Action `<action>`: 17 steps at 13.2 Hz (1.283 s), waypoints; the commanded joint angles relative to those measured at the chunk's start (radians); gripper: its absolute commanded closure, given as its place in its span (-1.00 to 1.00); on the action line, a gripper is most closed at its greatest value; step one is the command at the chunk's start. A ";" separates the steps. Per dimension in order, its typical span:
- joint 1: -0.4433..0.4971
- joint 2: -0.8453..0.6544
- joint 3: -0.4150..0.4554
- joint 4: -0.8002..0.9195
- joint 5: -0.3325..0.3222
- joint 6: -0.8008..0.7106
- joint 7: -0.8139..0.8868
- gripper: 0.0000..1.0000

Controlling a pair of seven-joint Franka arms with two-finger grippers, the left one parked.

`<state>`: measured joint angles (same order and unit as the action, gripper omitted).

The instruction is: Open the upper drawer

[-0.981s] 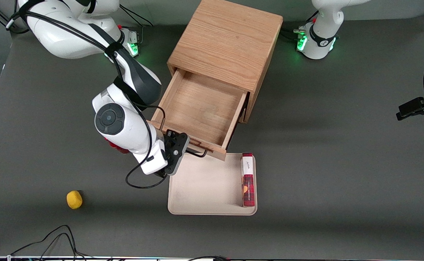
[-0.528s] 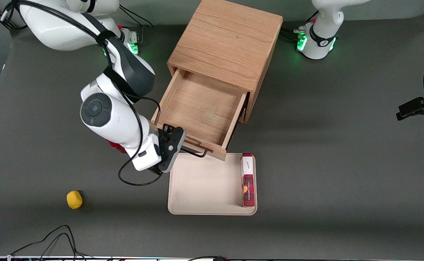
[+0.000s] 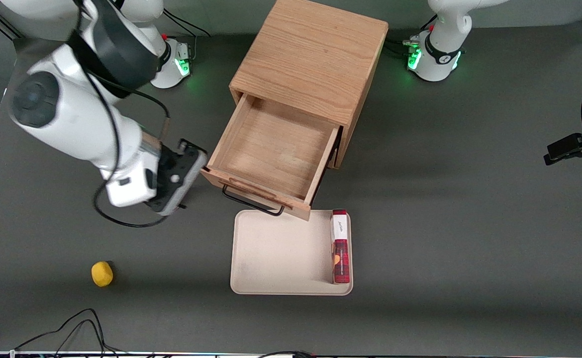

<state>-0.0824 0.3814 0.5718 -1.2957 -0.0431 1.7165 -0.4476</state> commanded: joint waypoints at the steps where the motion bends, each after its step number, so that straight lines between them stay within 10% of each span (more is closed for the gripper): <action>1: -0.117 -0.192 0.003 -0.184 0.040 -0.006 0.082 -1.00; 9: -0.364 -0.277 -0.001 -0.186 0.039 -0.189 0.394 -1.00; 17: -0.367 -0.273 0.002 -0.155 -0.009 -0.209 0.668 -1.00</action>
<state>-0.4426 0.1275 0.5671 -1.4501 -0.0423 1.5156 0.1909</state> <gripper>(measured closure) 0.000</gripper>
